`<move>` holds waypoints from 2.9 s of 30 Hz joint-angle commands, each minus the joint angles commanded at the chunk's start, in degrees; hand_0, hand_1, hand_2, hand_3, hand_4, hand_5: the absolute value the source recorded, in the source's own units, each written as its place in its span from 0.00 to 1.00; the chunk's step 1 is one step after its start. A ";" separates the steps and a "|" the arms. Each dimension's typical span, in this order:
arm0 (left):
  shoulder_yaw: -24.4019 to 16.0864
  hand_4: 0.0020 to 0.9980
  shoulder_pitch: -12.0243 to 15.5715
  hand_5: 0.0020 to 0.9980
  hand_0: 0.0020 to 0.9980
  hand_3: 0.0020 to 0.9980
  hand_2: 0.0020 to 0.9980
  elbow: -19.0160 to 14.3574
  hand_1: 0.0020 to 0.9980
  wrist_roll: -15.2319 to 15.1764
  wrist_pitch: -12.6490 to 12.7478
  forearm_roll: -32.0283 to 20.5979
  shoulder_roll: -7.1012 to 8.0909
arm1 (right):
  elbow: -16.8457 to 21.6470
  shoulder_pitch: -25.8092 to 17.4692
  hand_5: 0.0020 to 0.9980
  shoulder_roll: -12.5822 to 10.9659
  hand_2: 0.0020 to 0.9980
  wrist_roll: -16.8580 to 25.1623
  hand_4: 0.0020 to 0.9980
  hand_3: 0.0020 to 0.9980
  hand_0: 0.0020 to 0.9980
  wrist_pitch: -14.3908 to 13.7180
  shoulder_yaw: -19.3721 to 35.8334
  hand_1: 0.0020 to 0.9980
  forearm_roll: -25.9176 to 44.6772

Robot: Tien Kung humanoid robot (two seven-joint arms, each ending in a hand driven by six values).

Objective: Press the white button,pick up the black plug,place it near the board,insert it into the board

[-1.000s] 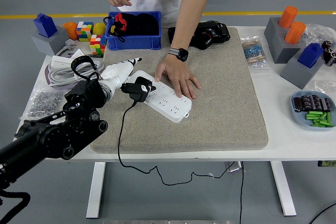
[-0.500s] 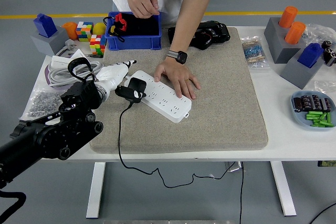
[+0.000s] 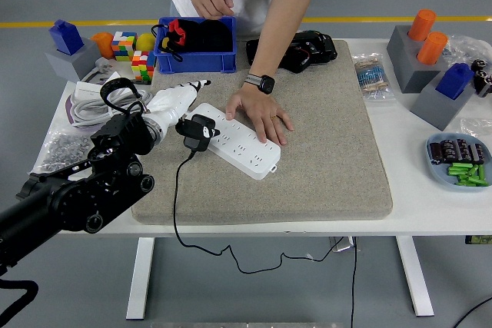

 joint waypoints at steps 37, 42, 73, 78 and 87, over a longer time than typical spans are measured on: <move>-3.71 0.80 14.68 0.56 0.90 0.81 0.84 -12.07 0.93 -9.31 4.54 1.29 9.85 | 0.09 0.04 0.31 -0.02 0.59 0.36 0.63 0.54 0.61 -0.17 -0.20 0.56 -0.06; -3.01 0.80 14.42 0.55 0.90 0.80 0.84 -11.97 0.93 -9.03 4.32 1.38 9.57 | 0.11 0.04 0.31 -0.10 0.59 0.37 0.63 0.54 0.61 -0.16 -0.47 0.56 0.03; -0.23 0.80 9.53 0.55 0.88 0.79 0.82 -6.69 0.92 -8.81 3.71 0.38 5.57 | 0.08 0.06 0.31 0.04 0.59 0.42 0.63 0.53 0.61 -0.17 0.09 0.56 0.04; 0.40 0.80 8.70 0.55 0.88 0.79 0.82 -4.96 0.92 -8.94 3.53 -0.19 4.59 | 0.11 0.15 0.31 0.01 0.59 0.44 0.63 0.54 0.61 -0.18 0.06 0.56 0.06; 0.96 0.79 9.29 0.55 0.86 0.79 0.82 -3.95 0.90 -8.98 3.51 -0.63 3.65 | 0.04 0.06 0.31 0.11 0.59 0.39 0.63 0.53 0.61 -0.15 -0.05 0.55 0.08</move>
